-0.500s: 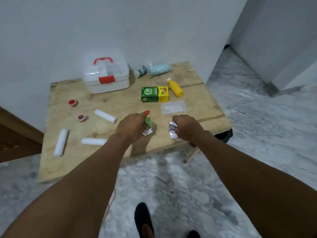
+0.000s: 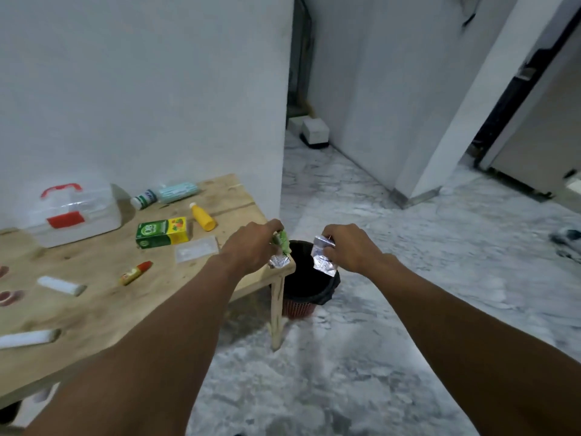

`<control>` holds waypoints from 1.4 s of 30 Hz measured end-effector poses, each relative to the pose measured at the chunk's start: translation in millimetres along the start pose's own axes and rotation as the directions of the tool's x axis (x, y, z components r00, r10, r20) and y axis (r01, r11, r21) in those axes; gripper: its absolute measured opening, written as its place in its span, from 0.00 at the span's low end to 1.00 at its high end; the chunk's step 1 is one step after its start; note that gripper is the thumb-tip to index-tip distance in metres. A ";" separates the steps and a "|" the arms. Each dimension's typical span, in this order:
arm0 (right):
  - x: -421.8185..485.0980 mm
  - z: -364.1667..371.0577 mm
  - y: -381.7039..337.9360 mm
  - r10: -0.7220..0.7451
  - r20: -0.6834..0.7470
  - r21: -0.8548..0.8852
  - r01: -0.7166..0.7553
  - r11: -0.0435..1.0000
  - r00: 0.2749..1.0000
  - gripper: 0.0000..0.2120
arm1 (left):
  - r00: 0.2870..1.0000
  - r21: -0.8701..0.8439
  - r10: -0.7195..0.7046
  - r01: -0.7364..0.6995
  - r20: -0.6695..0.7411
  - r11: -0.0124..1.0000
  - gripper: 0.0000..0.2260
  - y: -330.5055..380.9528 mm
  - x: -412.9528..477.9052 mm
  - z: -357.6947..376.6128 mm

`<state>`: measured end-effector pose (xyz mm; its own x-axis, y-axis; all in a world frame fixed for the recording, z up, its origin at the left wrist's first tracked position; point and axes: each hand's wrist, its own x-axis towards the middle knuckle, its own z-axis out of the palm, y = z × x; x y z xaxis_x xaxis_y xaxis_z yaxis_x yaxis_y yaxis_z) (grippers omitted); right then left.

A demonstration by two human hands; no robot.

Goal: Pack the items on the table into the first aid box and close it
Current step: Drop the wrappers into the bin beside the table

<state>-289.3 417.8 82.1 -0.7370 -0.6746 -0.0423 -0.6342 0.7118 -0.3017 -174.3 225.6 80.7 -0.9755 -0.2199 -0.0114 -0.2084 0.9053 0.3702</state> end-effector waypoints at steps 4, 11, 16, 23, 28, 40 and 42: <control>25.2 -17.4 42.3 0.022 -0.042 0.010 -0.021 1.000 0.999 0.06 | 0.999 0.016 0.045 -0.045 0.014 0.999 0.16 31.8 56.4 2.6; 123.6 -39.3 115.4 0.039 -0.054 0.018 -0.038 0.999 0.998 0.07 | 0.998 0.008 0.041 -0.041 0.038 0.999 0.17 43.3 184.0 19.5; 201.8 -49.8 164.3 0.084 -0.021 0.007 -0.084 0.996 0.996 0.08 | 0.994 0.001 0.020 -0.020 0.110 1.000 0.15 40.3 269.2 28.0; 294.8 -0.9 202.5 -0.068 0.188 -0.013 0.072 0.997 0.980 0.08 | 0.963 -0.031 -0.152 0.163 0.224 0.986 0.13 14.4 333.0 79.5; 355.1 77.3 225.9 -0.185 0.395 -0.005 0.203 0.979 0.900 0.10 | 0.913 0.068 -0.322 0.315 0.251 0.947 0.17 -12.1 356.4 153.1; 412.2 381.7 322.3 -0.290 0.616 0.050 0.331 0.942 0.733 0.05 | 0.762 0.219 -0.476 0.423 0.440 0.879 0.25 -118.8 381.3 425.9; 415.0 427.6 336.4 -0.324 0.623 0.077 0.356 0.931 0.712 0.04 | 0.787 0.213 -0.447 0.393 0.426 0.895 0.23 -136.1 379.0 467.6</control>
<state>-708.6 293.7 -444.2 -0.1737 -0.8331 -0.5252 -0.8351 0.4072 -0.3697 -548.9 188.9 -408.3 -0.7045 -0.4226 -0.5701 -0.5845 0.8012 0.1284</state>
